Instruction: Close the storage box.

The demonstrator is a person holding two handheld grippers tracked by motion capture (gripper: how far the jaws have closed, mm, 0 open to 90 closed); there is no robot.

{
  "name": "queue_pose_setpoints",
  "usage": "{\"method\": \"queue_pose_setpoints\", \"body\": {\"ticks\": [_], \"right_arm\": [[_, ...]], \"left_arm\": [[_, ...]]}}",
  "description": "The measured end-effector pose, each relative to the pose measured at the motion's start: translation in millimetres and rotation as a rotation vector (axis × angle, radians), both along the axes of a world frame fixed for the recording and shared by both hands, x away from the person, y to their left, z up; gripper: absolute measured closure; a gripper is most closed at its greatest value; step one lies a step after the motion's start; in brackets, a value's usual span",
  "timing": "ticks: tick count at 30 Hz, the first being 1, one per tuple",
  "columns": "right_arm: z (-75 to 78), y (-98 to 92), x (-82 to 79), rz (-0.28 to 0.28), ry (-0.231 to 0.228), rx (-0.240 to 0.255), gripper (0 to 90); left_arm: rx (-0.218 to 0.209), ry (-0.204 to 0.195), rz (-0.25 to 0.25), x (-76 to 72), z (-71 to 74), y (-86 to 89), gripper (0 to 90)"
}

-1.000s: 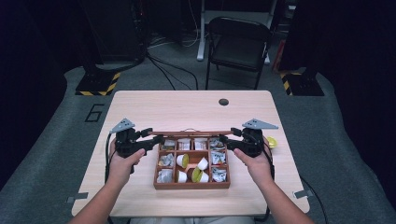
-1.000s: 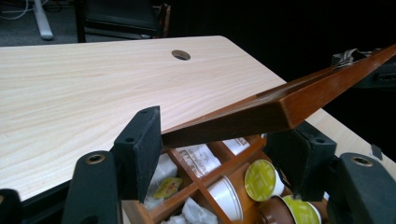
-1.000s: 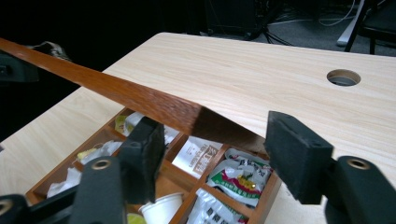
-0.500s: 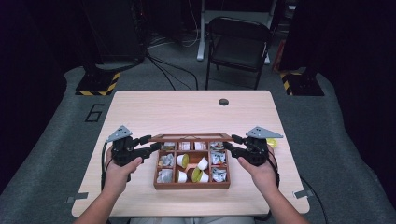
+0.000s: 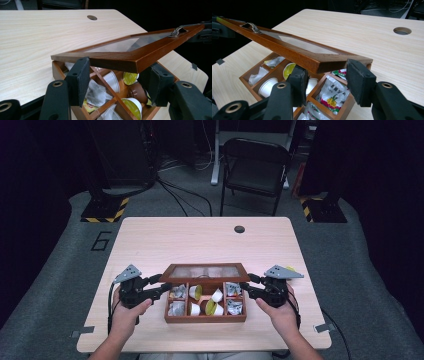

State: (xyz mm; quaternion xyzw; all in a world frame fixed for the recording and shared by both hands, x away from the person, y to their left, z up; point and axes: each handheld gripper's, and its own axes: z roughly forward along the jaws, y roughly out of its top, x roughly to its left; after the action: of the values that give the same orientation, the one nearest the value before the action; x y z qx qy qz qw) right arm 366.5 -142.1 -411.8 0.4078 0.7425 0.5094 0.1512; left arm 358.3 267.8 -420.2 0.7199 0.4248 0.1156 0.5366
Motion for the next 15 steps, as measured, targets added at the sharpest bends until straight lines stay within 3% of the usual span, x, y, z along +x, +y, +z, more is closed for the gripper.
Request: {"method": "queue_pose_setpoints", "body": {"ticks": [15], "right_arm": [[-23.4, -2.0, -12.8, -0.002, 0.040, -0.001, 49.3]], "left_arm": [[0.004, 0.033, -0.015, -13.9, -22.3, 1.1, 41.9]]}}
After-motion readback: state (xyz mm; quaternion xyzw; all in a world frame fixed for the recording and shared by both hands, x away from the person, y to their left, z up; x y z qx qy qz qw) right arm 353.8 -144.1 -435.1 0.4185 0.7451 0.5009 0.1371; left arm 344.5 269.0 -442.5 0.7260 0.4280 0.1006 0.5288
